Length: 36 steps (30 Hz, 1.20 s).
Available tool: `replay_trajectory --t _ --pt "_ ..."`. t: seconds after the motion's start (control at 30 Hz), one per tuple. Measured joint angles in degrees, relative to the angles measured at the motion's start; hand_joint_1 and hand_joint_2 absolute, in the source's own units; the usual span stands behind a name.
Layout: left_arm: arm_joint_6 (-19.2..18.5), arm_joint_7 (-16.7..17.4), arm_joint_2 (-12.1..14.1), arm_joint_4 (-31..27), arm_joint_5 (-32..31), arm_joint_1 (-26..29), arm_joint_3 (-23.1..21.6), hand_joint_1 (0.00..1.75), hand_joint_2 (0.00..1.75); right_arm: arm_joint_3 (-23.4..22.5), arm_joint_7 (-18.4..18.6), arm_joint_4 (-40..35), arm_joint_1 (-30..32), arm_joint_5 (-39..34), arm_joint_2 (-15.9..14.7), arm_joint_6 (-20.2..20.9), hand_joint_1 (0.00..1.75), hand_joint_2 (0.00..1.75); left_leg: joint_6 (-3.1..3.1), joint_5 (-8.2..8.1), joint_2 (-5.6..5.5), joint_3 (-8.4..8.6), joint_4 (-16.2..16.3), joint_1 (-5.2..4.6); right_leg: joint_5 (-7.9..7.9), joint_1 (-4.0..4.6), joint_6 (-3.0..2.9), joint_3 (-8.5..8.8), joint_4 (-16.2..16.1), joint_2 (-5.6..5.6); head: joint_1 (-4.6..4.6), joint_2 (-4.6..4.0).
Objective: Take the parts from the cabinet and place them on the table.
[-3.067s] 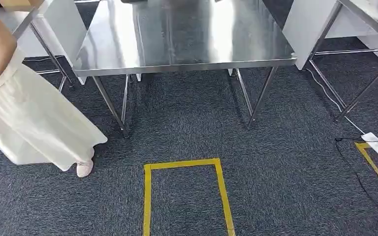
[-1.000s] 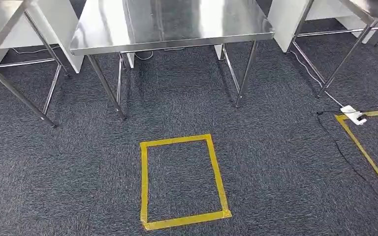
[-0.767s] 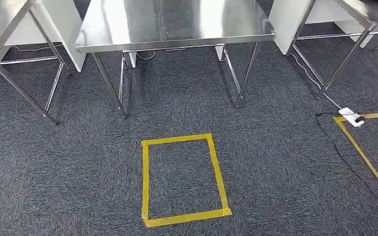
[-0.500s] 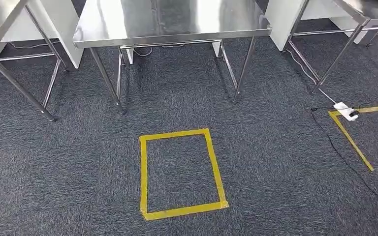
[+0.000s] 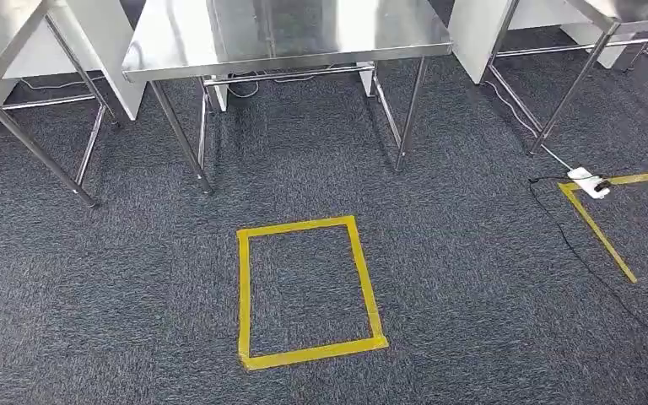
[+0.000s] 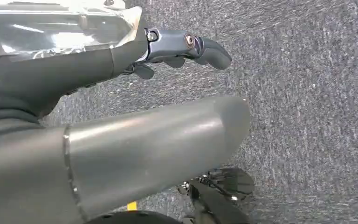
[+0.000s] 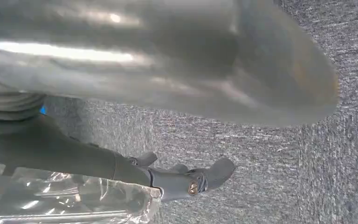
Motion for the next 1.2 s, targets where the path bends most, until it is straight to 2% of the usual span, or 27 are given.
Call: replay_trajectory --t 0.03,0.13,0.17,0.2,0.23,0.27,0.3,0.33,0.37,0.4,0.43,0.5,0.53,0.57,0.63,0.7,0.73,0.8,0.83,0.87,0.9,0.93,1.0,1.03,1.07,1.17,1.2 --pt "0.0 0.0 0.2 0.0 0.0 -0.1 0.0 0.0 0.0 0.0 0.0 0.0 0.0 0.0 0.2 0.0 0.0 0.0 0.46 -1.02 -0.18 1.26 -1.9 -0.2 0.21 0.1 0.37 -0.32 0.0 -0.02 0.18 0.0" --pt "0.0 -0.1 0.2 0.0 0.0 0.0 0.0 0.0 0.0 0.0 -0.1 0.0 -0.2 -0.2 0.3 0.1 0.0 0.0 0.71 -0.69 -0.08 0.57 -2.4 -0.82 0.84 -0.04 1.37 -0.77 -0.1 -0.03 0.15 0.0" --pt "0.0 -0.1 0.2 0.0 0.0 0.0 0.0 0.0 0.0 0.0 -0.1 0.0 -0.2 -0.2 0.3 0.1 0.0 0.0 1.35 -0.12 -0.07 0.61 -3.1 -0.81 1.16 0.31 1.9 -0.77 -0.5 -0.02 0.09 0.0" --pt "0.0 -0.1 0.1 0.0 0.0 -0.1 0.0 0.0 0.0 0.0 -0.1 0.0 -0.2 -0.1 0.1 0.2 0.0 0.0 1.6 0.76 0.32 1.05 -4.3 -0.14 0.4 0.44 1.88 -1.24 0.3 -0.04 0.26 0.0" --pt "0.0 -0.1 0.1 0.0 0.0 -0.1 0.0 0.0 0.0 0.0 -0.1 0.0 -0.3 -0.1 0.1 0.2 0.0 0.0 2.0 1.17 0.28 0.93 -4.7 -0.28 -1.38 0.65 1.42 -2.55 2.8 0.06 0.31 0.0" --pt "0.0 -0.1 0.1 0.0 0.0 -0.1 0.0 0.0 0.0 0.1 -0.1 0.0 -0.2 -0.1 0.1 0.3 0.0 0.0 2.31 1.43 0.4 0.59 -4.7 -0.29 -3.62 0.49 0.97 -4.61 7.1 0.11 0.76 0.0" --pt "0.0 -0.1 0.0 0.0 0.0 -0.1 0.0 0.0 0.0 0.1 -0.1 0.0 -0.2 0.1 0.0 0.4 0.0 0.0 2.3 1.57 0.47 0.31 -4.7 -0.37 -5.62 0.4 0.79 -6.76 11.8 0.12 0.83 0.0" --pt "0.0 -0.1 0.0 0.0 0.0 -0.1 0.0 0.0 0.0 0.2 -0.1 0.0 -0.2 0.2 0.0 0.4 0.0 0.0 2.3 1.75 0.54 0.02 -4.7 -0.46 -7.2 0.37 0.86 -8.72 16.3 0.13 0.87 0.0" --pt "0.0 -0.1 0.0 0.0 0.0 0.0 0.1 0.0 0.0 0.2 -0.1 0.0 -0.1 0.3 0.0 0.4 0.0 0.0 2.15 1.91 0.55 -0.23 -4.6 -0.46 -7.49 0.37 1.3 -9.48 18.4 0.13 1.03 0.0" --pt "0.0 -0.1 0.0 0.0 0.0 0.0 0.1 0.0 0.0 0.2 -0.1 0.0 0.0 0.3 -0.1 0.4 0.0 0.0 2.05 1.99 0.54 -0.4 -4.5 -0.45 -6.74 0.31 1.86 -8.7 17.3 0.12 1.07 0.0" --pt "0.0 -0.1 -0.1 0.0 0.0 0.0 0.2 0.0 0.0 0.3 -0.1 0.0 0.0 0.3 -0.2 0.4 0.0 0.0 1.98 2.01 0.53 -0.57 -4.2 -0.39 -5.07 0.14 2.6 -6.38 13.5 0.11 1.16 0.0" --pt "0.0 -0.1 -0.1 0.0 0.0 0.0 0.2 0.0 0.0 0.3 -0.1 0.0 -0.1 0.4 -0.2 0.4 0.0 0.0 1.58 1.81 0.51 -1.05 -3.1 -0.29 -1.3 -0.4 3.75 -0.15 2.2 0.08 1.46 0.0" --pt "0.0 -0.1 -0.1 0.0 0.0 0.0 0.2 0.0 0.0 0.3 -0.1 0.0 -0.2 0.4 -0.2 0.4 0.0 0.0 1.15 1.56 0.55 -1.51 -2.4 -0.66 -1.41 -0.36 3.48 0.52 -0.2 0.05 1.69 0.0" --pt "0.0 -0.1 -0.1 0.0 0.0 -0.1 0.2 0.0 0.0 0.3 -0.1 0.0 -0.2 0.3 -0.1 0.4 0.0 0.0 0.78 1.37 0.52 -1.81 -1.9 -0.86 -0.96 -0.03 2.6 0.18 0.0 0.42 1.66 0.0" --pt "0.1 0.0 -0.1 0.0 0.0 0.0 0.2 0.0 0.0 0.3 -0.1 0.0 0.0 0.1 -0.1 0.4 0.0 0.0 0.37 1.66 0.47 -1.9 -2.0 -0.7 -0.86 0.23 2.09 -0.02 0.3 0.38 1.53 0.0" --pt "0.1 0.0 0.0 0.0 0.0 0.0 0.2 0.0 0.0 0.3 -0.2 0.0 -0.1 -0.1 -0.1 0.5 0.0 0.0 -0.2 1.28 0.32 -2.22 -1.4 -0.21 -0.26 -0.54 1.14 0.06 0.0 0.23 1.62 0.0" --pt "0.1 -0.1 0.0 0.0 0.0 0.0 0.2 0.0 0.0 0.3 -0.3 0.0 -0.1 -0.2 -0.1 0.6 0.0 0.0 -0.54 -0.63 0.24 -3.01 0.4 -0.18 -0.02 -0.5 0.73 0.11 0.0 0.24 1.42 0.0" --pt "0.1 0.0 0.0 0.0 0.0 0.0 0.2 0.0 0.0 0.3 -0.4 0.0 -0.1 -0.2 -0.2 0.8 0.0 0.0 -1.17 -6.19 0.21 -6.86 9.4 0.07 0.32 -0.4 0.26 -0.47 0.1 0.15 1.29 0.0" --pt "0.1 0.0 -0.1 0.0 0.0 0.1 0.2 0.0 0.0 0.3 -0.4 0.0 -0.1 -0.2 -0.2 0.9 0.0 0.0 -1.37 -8.03 0.23 -8.78 14.0 0.19 0.42 -0.33 0.17 -0.74 0.1 0.08 1.22 0.0" --pt "0.1 0.0 -0.1 0.0 0.0 0.2 0.2 0.0 0.0 0.3 -0.4 0.0 0.0 -0.1 -0.2 0.9 0.0 0.0 -1.45 -8.54 0.23 -9.75 16.5 0.25 0.5 -0.32 0.28 -0.89 0.1 0.07 1.29 0.0" --pt "0.1 0.0 -0.1 0.0 0.0 0.2 0.2 0.0 0.0 0.3 -0.4 0.0 0.1 -0.1 -0.2 0.9 0.0 0.0 -1.41 -7.7 0.23 -9.32 16.1 0.27 0.55 -0.34 0.36 -0.9 0.2 0.07 1.25 0.0" --pt "0.1 0.0 -0.1 0.0 0.0 0.3 0.2 0.0 0.0 0.3 -0.4 0.0 0.1 -0.1 -0.2 0.9 0.0 0.0 -1.26 -5.69 0.23 -7.6 13.1 0.28 0.57 -0.38 0.4 -0.85 0.2 0.08 1.22 0.0" --pt "0.1 0.0 -0.1 0.0 0.0 0.2 0.2 0.0 0.0 0.3 -0.4 0.0 0.0 -0.1 -0.1 0.9 0.0 0.0 -0.65 -0.79 0.22 -1.95 2.8 0.27 0.6 -0.39 0.49 -0.57 0.1 0.15 1.16 0.0" --pt "0.1 0.0 -0.1 0.0 0.0 0.2 0.2 0.0 0.0 0.3 -0.4 0.0 0.0 -0.1 0.0 0.9 0.0 0.0 -0.11 0.01 0.05 -0.06 -1.0 0.18 0.63 -0.41 0.55 -0.58 0.1 0.14 1.16 0.0" --pt "0.1 0.0 0.0 0.0 0.0 0.1 0.2 0.0 0.0 0.3 -0.4 0.0 -0.1 -0.1 0.1 0.9 0.0 0.0 0.09 -0.46 -0.02 0.33 -2.1 -0.15 0.68 0.26 0.85 -0.85 0.3 0.13 1.25 0.0" --pt "0.2 0.0 0.0 0.0 0.0 0.3 0.2 0.0 0.0 0.3 -0.4 0.0 -0.1 -0.1 0.0 0.9 0.0 0.0 0.67 -0.1 -0.03 -0.26 -2.1 -0.64 1.29 0.0 2.09 -1.22 -0.2 0.11 1.2 0.0" --pt "0.2 0.0 0.0 0.0 0.0 0.2 0.2 0.0 0.0 0.3 -0.4 0.0 -0.2 -0.1 0.0 1.0 0.0 0.0 0.95 0.74 -0.01 0.21 -3.3 -0.38 1.28 0.48 2.44 -1.1 -0.5 0.09 1.18 0.0"
